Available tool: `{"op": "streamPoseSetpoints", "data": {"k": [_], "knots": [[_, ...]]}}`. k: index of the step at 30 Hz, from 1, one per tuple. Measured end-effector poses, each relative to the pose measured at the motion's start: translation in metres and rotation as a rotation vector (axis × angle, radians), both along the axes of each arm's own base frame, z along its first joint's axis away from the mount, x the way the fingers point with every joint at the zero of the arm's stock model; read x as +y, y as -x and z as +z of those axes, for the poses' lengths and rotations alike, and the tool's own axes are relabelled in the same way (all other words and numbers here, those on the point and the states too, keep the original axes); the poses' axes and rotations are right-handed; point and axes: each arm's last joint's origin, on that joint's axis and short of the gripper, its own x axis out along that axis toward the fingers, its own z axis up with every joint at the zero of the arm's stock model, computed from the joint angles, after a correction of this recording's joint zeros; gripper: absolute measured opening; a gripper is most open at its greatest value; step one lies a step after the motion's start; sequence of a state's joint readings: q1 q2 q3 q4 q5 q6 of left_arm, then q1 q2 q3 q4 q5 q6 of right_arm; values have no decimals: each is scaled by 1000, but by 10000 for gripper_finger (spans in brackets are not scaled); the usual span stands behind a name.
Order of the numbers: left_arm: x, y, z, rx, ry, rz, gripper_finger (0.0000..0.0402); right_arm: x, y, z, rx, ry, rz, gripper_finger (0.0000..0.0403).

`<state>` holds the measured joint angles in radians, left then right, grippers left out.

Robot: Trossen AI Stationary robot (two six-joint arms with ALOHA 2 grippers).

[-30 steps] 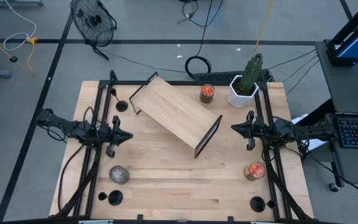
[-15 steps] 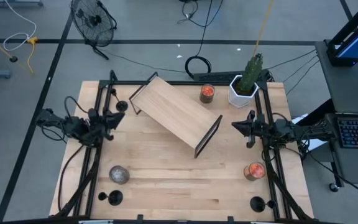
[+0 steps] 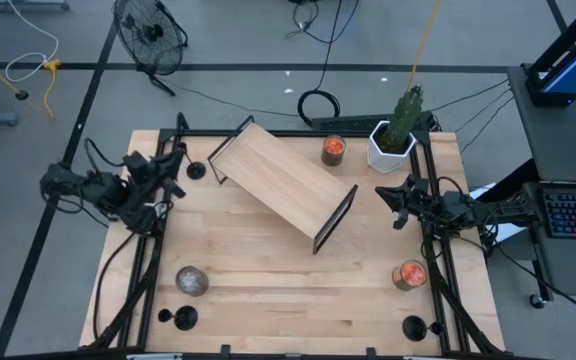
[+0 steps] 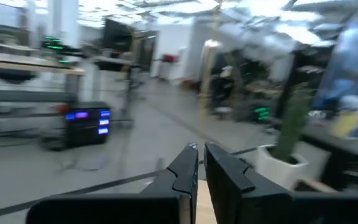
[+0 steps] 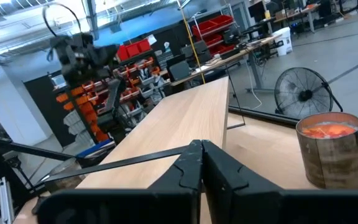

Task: Pick & Place candle stick holders
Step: Put the top black candle holder on the shelf

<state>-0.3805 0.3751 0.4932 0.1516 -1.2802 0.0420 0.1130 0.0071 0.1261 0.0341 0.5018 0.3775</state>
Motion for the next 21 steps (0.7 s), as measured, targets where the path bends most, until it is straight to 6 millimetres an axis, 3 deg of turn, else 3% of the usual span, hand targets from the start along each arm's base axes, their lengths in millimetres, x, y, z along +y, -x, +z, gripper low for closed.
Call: {"op": "streamPoseSetpoints", "data": {"k": [6, 11, 17, 21], "knots": [[-6, -17, 51, 42, 50, 226, 33, 0, 0, 0, 0, 0, 0, 4], [-11, -31, 86, 58, 34, 219, 33, 0, 0, 0, 0, 0, 0, 4], [-20, -50, 99, -14, -7, -7, 33, 0, 0, 0, 0, 0, 0, 4], [-24, -58, 102, -70, -5, -69, 33, 0, 0, 0, 0, 0, 0, 4]]}}
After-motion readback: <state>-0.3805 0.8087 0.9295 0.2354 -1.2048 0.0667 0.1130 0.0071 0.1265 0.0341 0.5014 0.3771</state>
